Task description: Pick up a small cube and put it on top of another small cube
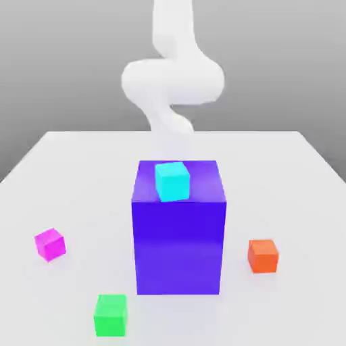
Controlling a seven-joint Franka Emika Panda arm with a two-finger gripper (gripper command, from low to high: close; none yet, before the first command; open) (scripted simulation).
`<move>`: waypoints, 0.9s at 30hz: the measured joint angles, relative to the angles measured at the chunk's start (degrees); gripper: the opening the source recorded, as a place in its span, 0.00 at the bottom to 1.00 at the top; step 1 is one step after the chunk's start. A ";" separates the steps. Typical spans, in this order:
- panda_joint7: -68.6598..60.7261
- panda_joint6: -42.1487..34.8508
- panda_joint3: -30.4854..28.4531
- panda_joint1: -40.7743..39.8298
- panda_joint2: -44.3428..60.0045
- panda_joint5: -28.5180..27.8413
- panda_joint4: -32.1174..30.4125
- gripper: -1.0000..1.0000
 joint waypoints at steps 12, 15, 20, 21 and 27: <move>-1.97 16.42 -13.87 -11.43 25.34 -1.30 -14.62 0.50; -3.40 20.43 -17.47 -14.00 31.62 -0.31 -18.19 0.50; -8.09 27.04 -21.70 -19.57 42.47 4.60 -24.12 0.50; -9.80 28.46 -21.12 -20.55 44.68 6.79 -24.50 0.50; -20.46 37.70 -7.51 -31.57 57.27 20.81 -22.35 0.50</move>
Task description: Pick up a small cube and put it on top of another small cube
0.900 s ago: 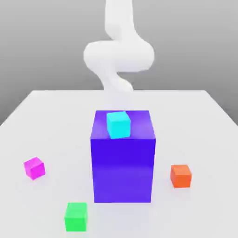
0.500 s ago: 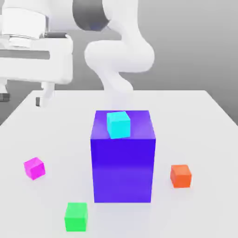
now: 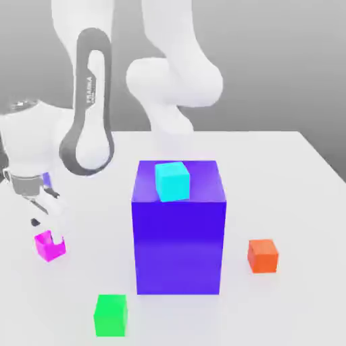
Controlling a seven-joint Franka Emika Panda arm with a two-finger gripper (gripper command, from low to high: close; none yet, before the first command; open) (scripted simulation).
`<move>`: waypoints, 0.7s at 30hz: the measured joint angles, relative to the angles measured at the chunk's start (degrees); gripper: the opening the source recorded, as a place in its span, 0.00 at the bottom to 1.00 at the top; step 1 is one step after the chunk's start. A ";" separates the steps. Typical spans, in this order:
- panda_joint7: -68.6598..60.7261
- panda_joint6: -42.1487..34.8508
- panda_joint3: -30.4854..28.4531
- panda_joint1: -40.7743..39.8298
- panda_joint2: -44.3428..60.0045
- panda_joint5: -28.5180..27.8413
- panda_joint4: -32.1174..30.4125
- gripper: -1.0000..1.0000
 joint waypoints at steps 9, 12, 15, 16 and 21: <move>0.34 0.11 0.56 -0.65 0.11 -0.44 -0.01 0.00; 5.61 -4.04 -4.75 3.02 -5.54 -7.43 -1.42 0.00; 10.72 -8.20 -7.63 4.75 -10.78 -14.71 -2.05 0.00; 11.09 -8.75 -7.40 5.46 -10.57 -16.07 -0.82 0.00; 8.11 -9.61 -3.42 9.32 -4.47 -19.79 8.68 0.00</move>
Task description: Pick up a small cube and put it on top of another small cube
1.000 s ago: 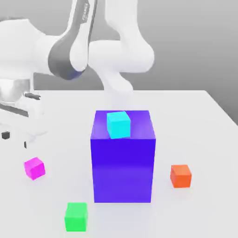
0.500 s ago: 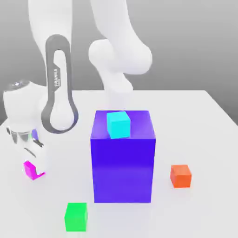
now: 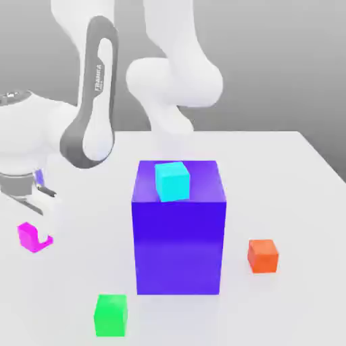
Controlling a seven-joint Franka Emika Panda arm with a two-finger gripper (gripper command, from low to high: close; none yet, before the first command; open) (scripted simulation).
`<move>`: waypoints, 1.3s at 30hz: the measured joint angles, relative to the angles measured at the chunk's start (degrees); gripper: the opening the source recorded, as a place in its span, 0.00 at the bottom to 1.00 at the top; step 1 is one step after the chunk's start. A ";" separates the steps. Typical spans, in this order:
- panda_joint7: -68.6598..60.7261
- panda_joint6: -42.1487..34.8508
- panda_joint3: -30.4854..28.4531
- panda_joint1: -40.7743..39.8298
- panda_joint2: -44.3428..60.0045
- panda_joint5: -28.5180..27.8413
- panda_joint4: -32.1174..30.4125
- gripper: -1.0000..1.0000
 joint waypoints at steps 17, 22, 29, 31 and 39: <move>-37.00 -5.11 24.36 2.13 23.55 -10.44 29.08 0.00; -52.15 -7.00 31.51 -0.52 27.37 -13.30 33.54 0.00; -72.88 -8.43 41.09 -5.48 30.85 -16.67 39.61 0.00; -78.31 -8.98 43.20 -7.34 31.03 -17.60 39.91 0.00; -98.79 -11.46 50.74 -16.06 29.89 -21.70 37.63 0.00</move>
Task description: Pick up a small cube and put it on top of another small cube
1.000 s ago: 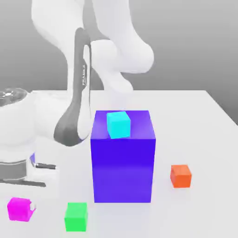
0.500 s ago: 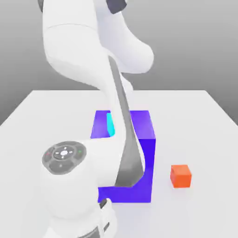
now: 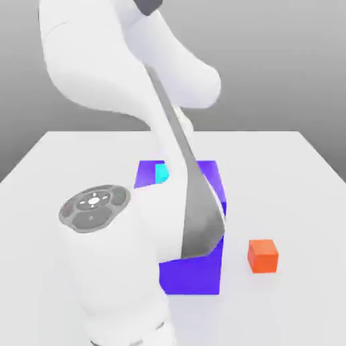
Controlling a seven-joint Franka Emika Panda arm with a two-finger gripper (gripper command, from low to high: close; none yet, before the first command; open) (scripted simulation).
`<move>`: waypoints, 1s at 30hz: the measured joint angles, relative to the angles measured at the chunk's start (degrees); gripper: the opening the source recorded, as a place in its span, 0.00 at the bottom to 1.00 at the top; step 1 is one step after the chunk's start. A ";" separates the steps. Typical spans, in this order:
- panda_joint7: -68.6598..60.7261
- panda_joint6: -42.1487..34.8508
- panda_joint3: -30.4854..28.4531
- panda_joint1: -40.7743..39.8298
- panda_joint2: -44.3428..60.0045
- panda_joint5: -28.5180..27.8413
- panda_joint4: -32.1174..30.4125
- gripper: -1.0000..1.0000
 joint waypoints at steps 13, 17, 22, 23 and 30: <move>-33.14 -2.50 12.25 -16.85 -4.96 -5.60 -5.62 0.00; -42.94 -3.72 16.09 -22.77 -7.58 -7.65 -10.04 0.00; -55.17 -5.42 21.20 -30.56 -11.47 -10.23 -17.12 0.00; -57.65 -5.73 22.33 -32.21 -12.29 -10.70 -18.56 0.00; -75.03 -7.73 32.34 -45.63 -18.11 -13.89 -28.63 0.00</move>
